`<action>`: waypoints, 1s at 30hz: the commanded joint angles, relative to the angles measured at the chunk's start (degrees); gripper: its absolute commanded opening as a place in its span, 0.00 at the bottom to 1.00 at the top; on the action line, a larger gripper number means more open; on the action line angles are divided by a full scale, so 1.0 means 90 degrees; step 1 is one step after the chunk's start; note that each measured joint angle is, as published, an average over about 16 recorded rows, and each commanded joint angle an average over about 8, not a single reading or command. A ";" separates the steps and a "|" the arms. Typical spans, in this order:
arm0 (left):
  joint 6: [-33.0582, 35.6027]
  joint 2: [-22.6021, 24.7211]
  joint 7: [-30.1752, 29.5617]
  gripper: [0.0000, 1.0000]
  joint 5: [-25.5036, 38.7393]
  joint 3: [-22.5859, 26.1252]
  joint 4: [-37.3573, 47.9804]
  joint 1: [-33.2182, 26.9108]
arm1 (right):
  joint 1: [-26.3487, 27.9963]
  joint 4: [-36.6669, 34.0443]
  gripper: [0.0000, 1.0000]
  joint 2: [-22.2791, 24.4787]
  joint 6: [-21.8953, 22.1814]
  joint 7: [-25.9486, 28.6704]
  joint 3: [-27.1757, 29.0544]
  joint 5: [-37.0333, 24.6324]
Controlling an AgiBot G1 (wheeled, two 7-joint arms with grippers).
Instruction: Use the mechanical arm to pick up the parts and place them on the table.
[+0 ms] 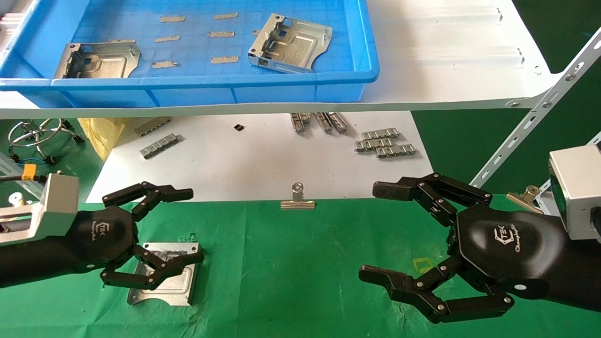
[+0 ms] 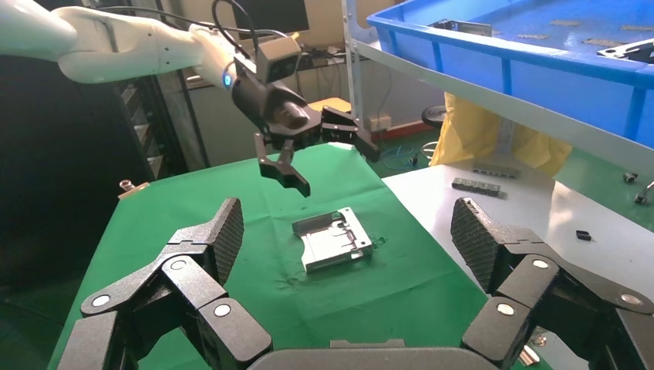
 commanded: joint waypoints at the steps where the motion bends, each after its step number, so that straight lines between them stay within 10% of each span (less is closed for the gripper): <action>1: -0.0021 -0.0027 -0.0184 1.00 -0.0011 -0.0133 -0.0231 0.0091 | 0.0000 0.0000 1.00 0.0000 0.0000 0.0000 0.0000 0.0000; 30: -0.0322 -0.0416 -0.2799 1.00 -0.0170 -0.2026 -0.3515 0.1393 | 0.0000 0.0000 1.00 0.0000 0.0000 0.0000 0.0000 0.0000</action>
